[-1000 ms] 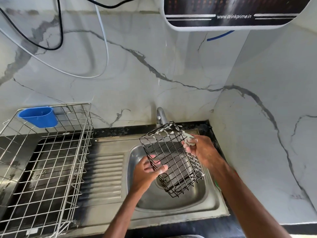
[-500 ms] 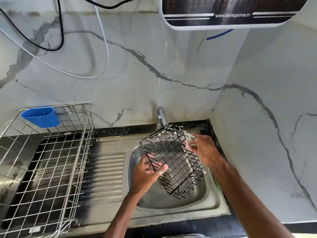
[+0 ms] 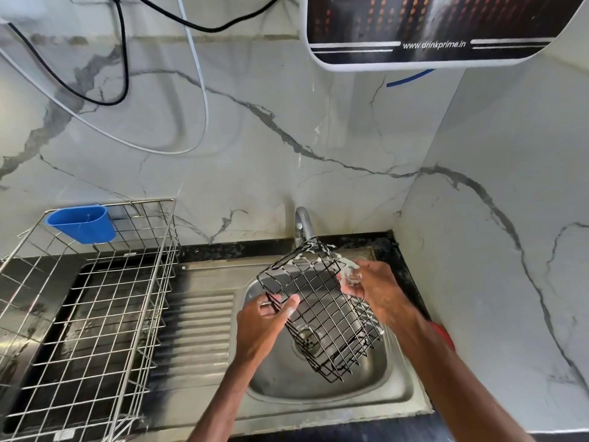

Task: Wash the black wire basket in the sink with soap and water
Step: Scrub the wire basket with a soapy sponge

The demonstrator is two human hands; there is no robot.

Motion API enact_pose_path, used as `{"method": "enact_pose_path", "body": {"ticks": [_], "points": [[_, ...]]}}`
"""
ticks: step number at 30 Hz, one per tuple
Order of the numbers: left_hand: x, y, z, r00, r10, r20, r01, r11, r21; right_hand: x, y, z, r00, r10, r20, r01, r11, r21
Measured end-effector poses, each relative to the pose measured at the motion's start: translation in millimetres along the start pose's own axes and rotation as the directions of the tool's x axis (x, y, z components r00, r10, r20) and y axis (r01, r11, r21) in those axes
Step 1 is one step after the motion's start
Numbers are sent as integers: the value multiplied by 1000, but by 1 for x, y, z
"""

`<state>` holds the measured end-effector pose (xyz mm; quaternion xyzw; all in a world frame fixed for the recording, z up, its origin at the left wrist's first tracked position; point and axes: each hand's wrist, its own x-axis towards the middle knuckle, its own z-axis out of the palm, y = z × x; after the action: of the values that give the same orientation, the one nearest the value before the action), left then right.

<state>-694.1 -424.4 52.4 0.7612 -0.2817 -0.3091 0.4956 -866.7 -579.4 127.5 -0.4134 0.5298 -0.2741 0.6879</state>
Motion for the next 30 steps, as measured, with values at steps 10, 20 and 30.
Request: {"method": "enact_pose_path", "body": {"ticks": [10,20,30], "points": [[2,11,-1,966,-252,61,258,953,-157,10,-7,-22,935,-349,59,318,753,-577],[-2,36,-2,953,-290,89,301,936,-180,7,27,17,518,-814,262,678,205,-706],[-1,41,-8,969,-245,40,246,969,-33,-6,42,31,352,-716,602,817,-79,-572]]}}
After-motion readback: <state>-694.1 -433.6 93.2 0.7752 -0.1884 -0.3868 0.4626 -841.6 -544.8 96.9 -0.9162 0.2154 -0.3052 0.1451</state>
